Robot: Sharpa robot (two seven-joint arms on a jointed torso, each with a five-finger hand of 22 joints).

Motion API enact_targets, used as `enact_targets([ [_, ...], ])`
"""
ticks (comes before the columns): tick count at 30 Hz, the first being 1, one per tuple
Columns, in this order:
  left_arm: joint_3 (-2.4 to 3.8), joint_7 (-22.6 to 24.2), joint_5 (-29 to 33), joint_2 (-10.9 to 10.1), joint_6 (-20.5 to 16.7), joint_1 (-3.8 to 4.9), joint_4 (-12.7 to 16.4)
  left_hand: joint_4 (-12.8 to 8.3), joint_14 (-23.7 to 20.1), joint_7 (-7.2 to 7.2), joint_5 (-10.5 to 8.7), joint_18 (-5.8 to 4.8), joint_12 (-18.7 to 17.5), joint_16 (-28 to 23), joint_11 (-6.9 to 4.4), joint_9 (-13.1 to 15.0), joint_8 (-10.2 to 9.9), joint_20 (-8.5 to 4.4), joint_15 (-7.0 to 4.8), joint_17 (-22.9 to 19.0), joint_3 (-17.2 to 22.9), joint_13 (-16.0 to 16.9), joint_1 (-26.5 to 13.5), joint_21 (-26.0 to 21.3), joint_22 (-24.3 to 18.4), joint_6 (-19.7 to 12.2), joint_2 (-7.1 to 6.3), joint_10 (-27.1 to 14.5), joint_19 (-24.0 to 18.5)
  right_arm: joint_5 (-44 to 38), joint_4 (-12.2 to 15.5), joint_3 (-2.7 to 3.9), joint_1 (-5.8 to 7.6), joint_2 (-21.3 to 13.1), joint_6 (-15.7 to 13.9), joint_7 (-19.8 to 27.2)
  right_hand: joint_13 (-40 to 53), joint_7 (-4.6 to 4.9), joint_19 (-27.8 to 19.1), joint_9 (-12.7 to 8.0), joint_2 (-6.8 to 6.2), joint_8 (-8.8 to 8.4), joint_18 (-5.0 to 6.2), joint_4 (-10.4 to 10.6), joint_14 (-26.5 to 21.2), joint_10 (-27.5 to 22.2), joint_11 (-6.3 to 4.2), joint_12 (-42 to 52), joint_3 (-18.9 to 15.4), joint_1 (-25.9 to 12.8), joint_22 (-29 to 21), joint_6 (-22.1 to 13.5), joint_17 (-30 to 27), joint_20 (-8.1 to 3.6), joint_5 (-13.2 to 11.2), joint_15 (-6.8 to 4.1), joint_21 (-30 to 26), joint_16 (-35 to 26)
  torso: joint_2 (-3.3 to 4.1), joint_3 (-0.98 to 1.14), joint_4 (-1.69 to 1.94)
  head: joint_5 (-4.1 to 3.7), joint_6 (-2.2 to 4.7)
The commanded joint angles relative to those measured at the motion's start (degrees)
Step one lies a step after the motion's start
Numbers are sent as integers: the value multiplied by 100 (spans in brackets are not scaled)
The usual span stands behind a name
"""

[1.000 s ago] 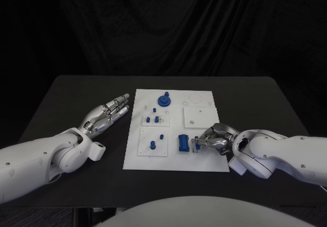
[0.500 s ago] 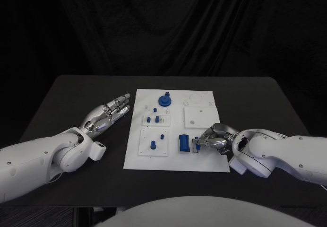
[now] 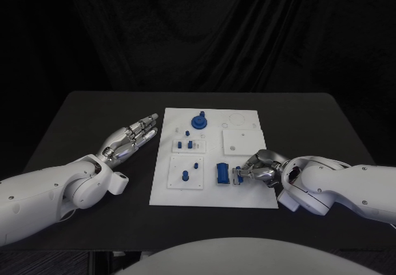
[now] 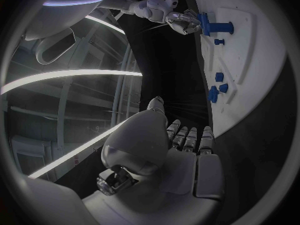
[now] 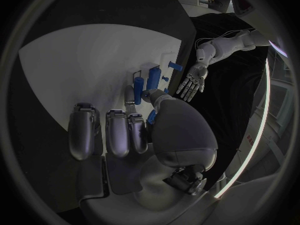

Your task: Assemble the parts on the task board

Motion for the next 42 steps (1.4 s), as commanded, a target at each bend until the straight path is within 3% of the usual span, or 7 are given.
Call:
enact_targets([
  [1, 5, 231, 25, 11, 77, -12, 6, -29, -2, 52, 29, -54, -23, -21, -8, 6, 13, -26, 24, -10, 20, -5, 70, -20, -5, 1, 7, -18, -3, -117, 10, -1, -6, -8, 79, -126, 1508, -3, 293, 13, 6, 39, -68, -95, 346, 600, 21, 15, 127, -55, 1184, -26, 10, 36, -40, 37, 18, 22, -4, 2, -4, 5, 0],
  [30, 5, 213, 25, 10, 94, -27, -7, -28, -2, 53, 32, -55, -24, -21, -4, 5, 12, -11, 39, -10, 24, -6, 75, -20, -5, -4, 11, -21, -3, -124, -53, -3, -33, 31, 227, -192, 1508, -9, 291, 12, 19, 80, -66, -60, 343, 600, 16, 15, 123, -178, 1183, -36, -7, 35, -114, 33, 15, 18, -2, 1, -1, 3, 0],
  [42, 5, 200, 25, 15, 109, -31, -11, -28, -2, 54, 32, -55, -24, -21, -3, 5, 11, -5, 44, -10, 26, -6, 78, -20, -5, -6, 12, -21, -3, -124, -43, -3, -47, 61, 289, -187, 1508, -13, 287, 7, 11, 107, -64, -76, 340, 600, 11, 15, 123, -227, 1179, -59, -21, 32, -250, 28, 6, 14, -5, -2, -2, 17, 0],
])
